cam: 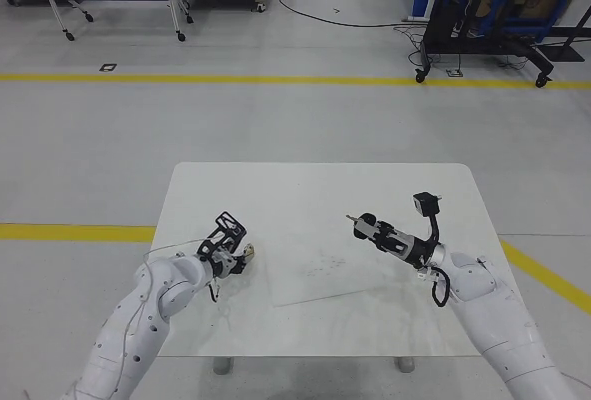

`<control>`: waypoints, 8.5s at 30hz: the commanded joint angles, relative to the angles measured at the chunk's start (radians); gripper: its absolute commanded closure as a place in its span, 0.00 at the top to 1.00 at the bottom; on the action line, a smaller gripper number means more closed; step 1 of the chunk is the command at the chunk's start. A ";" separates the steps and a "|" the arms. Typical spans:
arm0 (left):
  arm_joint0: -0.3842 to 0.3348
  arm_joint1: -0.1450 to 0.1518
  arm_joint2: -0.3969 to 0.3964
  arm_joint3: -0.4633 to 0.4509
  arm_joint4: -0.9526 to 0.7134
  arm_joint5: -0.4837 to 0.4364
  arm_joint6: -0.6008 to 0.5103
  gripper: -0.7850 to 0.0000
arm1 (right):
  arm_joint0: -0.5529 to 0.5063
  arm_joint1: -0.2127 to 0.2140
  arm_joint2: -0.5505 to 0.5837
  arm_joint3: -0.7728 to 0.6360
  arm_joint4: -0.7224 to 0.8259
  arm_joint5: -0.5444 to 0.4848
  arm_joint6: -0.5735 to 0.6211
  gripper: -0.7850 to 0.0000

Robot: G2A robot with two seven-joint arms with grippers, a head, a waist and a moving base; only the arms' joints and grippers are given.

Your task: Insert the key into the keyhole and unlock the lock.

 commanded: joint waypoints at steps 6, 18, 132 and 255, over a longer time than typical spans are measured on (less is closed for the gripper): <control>0.009 0.002 0.002 -0.008 0.009 -0.005 0.025 0.20 | 0.000 0.000 0.000 0.000 0.000 0.000 0.000 0.00; -0.055 -0.012 0.068 0.050 0.040 0.013 0.024 0.00 | 0.000 0.000 0.000 0.000 0.000 0.000 0.000 0.00; -0.401 -0.219 0.131 0.851 -2.093 0.113 -0.739 0.00 | 0.243 -0.224 -0.330 0.198 -0.136 0.141 -0.451 0.00; -0.384 -0.236 0.057 0.839 -1.838 0.004 -0.516 0.00 | 0.033 -0.194 -0.197 -0.214 0.071 0.914 -0.191 1.00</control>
